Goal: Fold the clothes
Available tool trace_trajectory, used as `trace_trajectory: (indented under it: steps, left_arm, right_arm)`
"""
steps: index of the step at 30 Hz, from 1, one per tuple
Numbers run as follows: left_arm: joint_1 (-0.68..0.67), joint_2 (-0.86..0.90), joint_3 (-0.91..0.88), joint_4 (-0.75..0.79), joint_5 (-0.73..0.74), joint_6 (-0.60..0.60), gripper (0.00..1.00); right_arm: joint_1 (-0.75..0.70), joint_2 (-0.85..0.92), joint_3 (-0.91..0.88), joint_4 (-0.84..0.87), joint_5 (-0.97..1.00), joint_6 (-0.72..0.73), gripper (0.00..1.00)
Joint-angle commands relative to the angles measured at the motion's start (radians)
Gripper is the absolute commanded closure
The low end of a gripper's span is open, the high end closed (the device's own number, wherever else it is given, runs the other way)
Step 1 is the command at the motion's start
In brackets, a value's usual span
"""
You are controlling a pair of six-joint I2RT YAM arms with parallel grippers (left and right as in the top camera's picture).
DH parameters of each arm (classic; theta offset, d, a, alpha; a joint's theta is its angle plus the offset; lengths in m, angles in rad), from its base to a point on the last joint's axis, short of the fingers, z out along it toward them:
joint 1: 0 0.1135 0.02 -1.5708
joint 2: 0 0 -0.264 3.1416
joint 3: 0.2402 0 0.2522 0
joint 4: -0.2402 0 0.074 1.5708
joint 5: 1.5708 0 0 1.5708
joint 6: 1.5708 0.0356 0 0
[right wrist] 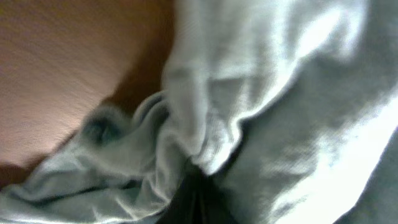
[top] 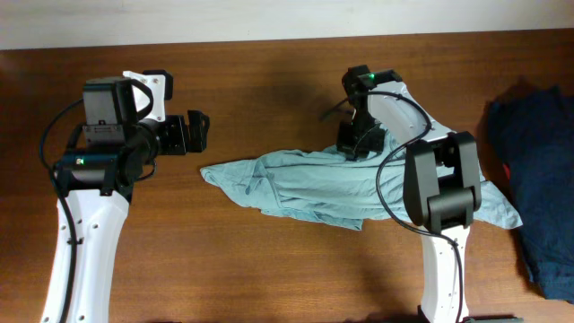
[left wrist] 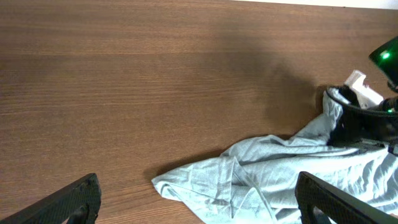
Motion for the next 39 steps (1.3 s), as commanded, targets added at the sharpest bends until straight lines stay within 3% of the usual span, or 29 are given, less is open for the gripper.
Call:
trace_trajectory:
  steps: [1, 5, 18, 27, 33, 36, 37, 39]
  left_arm:
    - [-0.005, 0.007, 0.025, 0.003, 0.011, 0.020, 0.01]
    - [-0.005, 0.007, 0.025, 0.003, 0.011, 0.020, 0.00]
    - [-0.005, 0.007, 0.025, 0.002, 0.011, 0.020, 0.01]
    - [-0.005, 0.007, 0.025, -0.006, 0.011, 0.020, 0.01]
    - [-0.005, 0.007, 0.025, -0.014, 0.011, 0.020, 0.01]
    - [-0.005, 0.007, 0.025, -0.020, 0.011, 0.020, 0.01]
    - [-0.005, 0.007, 0.025, -0.023, 0.011, 0.020, 0.01]
    - [-0.005, 0.007, 0.025, -0.023, 0.011, 0.020, 0.01]
  right_arm:
    - [0.002, -0.111, -0.008, 0.057, 0.027, -0.058, 0.71]
    - [0.003, -0.123, -0.008, 0.099, 0.027, -0.053, 0.49]
    - [0.063, -0.053, -0.008, 0.178, 0.071, 0.064, 0.50]
    - [0.068, -0.019, -0.009, 0.190, 0.160, 0.123, 0.66]
    - [0.068, -0.019, -0.009, 0.211, 0.170, 0.123, 0.69]
    - [0.068, -0.018, -0.009, 0.215, 0.169, 0.128, 0.84]
    - [0.068, -0.018, -0.009, 0.216, 0.169, 0.131, 0.96]
    - [0.068, -0.018, -0.008, 0.214, 0.169, 0.129, 0.96]
